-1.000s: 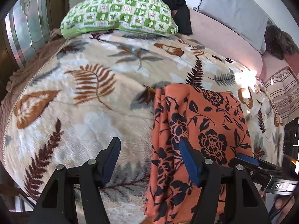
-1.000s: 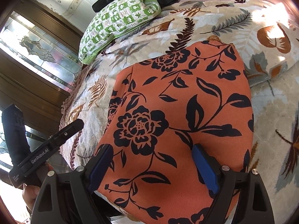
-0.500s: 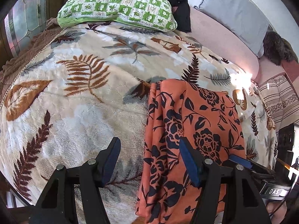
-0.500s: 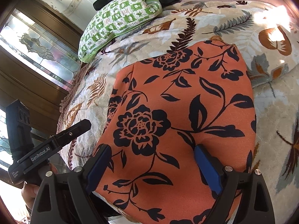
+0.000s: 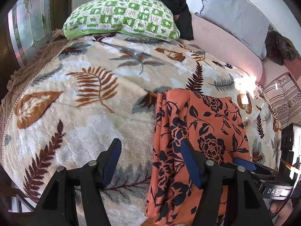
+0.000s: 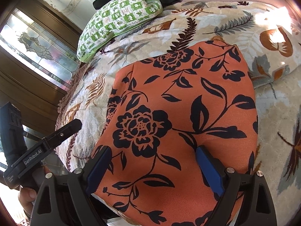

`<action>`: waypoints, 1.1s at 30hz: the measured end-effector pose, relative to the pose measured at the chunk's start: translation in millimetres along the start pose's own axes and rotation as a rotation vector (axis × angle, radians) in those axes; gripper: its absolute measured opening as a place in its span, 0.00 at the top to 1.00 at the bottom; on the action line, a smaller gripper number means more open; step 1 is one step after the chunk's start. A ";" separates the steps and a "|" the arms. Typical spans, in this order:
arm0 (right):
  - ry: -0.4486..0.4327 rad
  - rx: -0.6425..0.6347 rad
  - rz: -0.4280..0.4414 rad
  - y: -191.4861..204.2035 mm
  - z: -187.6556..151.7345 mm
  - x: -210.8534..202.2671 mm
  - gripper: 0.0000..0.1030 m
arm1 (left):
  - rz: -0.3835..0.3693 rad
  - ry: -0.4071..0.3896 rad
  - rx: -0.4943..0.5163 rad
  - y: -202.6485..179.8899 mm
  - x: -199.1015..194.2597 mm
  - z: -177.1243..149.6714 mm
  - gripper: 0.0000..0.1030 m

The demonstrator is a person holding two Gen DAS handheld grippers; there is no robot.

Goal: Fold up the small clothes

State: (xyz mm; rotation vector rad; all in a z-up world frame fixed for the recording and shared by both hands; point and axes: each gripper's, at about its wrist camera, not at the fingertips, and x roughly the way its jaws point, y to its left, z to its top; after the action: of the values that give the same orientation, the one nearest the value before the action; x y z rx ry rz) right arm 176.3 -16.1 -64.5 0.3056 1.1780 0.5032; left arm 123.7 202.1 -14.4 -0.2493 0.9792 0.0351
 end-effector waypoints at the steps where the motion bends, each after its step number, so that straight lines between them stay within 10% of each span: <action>1: 0.000 0.000 -0.003 0.3 0.2 0.0 0.10 | -0.001 -0.006 0.002 0.3 -2.0 0.5 0.36; 26: -0.002 -0.003 -0.027 6.8 -0.2 4.7 0.06 | 0.002 -0.035 0.000 3.4 -9.6 0.9 0.36; 33: -0.101 0.062 0.077 -8.9 -1.1 -25.5 0.06 | -0.068 0.088 -0.111 34.1 16.1 -14.4 0.34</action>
State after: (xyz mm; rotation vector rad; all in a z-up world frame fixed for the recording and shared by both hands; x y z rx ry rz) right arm 169.7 -37.0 -48.8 0.4261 1.0880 0.5139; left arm 116.1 230.6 -41.9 -0.3885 1.0569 0.0166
